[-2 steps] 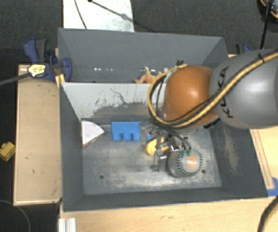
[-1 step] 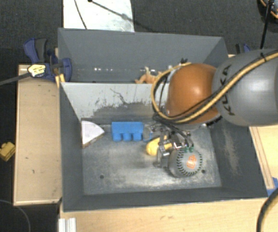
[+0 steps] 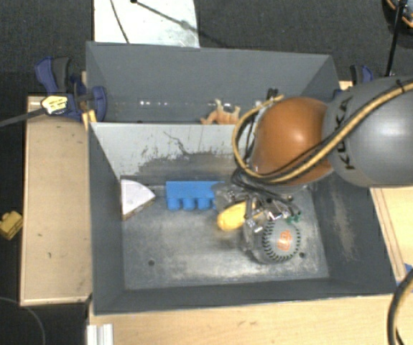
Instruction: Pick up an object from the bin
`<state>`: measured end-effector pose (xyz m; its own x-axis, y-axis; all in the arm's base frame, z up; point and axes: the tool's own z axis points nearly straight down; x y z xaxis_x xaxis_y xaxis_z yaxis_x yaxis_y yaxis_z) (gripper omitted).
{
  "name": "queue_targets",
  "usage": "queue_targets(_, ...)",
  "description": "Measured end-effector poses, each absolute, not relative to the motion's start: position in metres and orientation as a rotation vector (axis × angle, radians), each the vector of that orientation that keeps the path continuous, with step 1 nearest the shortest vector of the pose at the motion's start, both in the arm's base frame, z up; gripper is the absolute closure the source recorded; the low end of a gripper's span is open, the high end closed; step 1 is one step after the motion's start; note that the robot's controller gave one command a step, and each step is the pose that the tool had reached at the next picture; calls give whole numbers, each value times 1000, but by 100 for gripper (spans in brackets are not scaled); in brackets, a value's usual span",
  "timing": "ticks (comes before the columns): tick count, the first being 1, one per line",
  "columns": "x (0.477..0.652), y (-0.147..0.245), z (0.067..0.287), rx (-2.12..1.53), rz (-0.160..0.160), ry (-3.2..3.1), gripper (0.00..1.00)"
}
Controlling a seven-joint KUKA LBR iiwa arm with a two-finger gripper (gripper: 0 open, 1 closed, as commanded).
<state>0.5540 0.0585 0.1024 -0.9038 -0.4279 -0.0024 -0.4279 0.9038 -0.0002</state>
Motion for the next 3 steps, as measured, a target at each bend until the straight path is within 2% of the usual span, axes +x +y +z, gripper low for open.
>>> queue_targets(1, 588, 15, 71, -602, 2, 3080, 100)
queue_targets(2, 588, 15, 71, -600, 2, 3081, 100)
queue_targets(3, 550, 6, 205, -603, 0, 3080, 100)
